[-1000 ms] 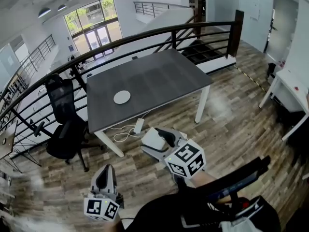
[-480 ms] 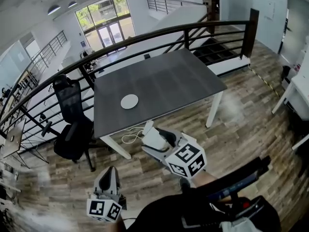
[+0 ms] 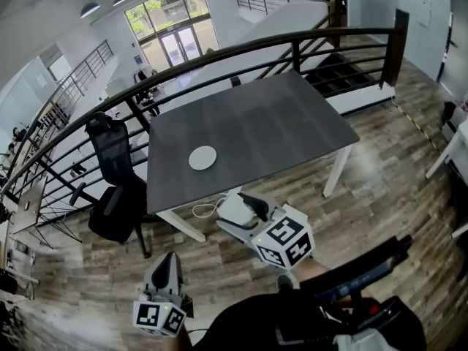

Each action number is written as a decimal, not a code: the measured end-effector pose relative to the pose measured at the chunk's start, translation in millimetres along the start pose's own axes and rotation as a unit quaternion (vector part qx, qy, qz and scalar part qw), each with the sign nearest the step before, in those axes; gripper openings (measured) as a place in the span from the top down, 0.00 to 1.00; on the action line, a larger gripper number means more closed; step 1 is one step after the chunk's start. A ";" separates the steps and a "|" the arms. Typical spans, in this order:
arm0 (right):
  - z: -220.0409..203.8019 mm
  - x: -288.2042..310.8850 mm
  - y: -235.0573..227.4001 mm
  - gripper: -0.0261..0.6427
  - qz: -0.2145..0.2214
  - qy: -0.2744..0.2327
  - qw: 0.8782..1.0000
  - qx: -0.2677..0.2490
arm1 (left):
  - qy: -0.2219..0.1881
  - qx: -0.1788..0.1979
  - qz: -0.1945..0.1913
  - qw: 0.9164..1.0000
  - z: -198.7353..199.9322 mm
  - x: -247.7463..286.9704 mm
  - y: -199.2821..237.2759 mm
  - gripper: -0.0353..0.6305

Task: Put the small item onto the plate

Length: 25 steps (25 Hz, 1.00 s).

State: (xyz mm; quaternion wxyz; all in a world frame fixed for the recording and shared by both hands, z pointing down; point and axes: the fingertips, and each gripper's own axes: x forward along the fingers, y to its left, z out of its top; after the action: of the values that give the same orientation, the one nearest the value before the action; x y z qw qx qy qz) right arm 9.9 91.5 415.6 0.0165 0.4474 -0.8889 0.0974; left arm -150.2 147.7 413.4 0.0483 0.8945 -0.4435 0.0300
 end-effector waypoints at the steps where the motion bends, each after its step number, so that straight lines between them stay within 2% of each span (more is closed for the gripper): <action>1: 1.5 4.0 -6.1 0.47 0.004 0.000 1.000 0.000 | 0.001 0.000 0.007 1.000 0.9 6.5 1.7 0.94; 6: 11.5 17.8 -37.0 0.47 0.023 -0.003 1.000 -0.004 | 0.003 -0.009 0.033 0.999 6.2 39.2 4.2 0.94; 11: 10.0 23.7 -72.4 0.47 0.037 0.004 0.999 -0.001 | 0.010 0.011 0.042 0.999 4.1 73.0 -8.1 0.94; 25: 13.4 24.8 -124.4 0.47 0.062 0.003 0.998 0.008 | 0.016 0.008 0.072 0.997 0.8 117.6 -24.6 0.94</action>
State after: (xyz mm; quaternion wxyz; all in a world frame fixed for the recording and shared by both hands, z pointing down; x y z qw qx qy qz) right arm 95.1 -2.9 425.1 0.0096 0.3911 -0.9140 0.1073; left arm -59.5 69.5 422.6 0.0462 0.8598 -0.5059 0.0516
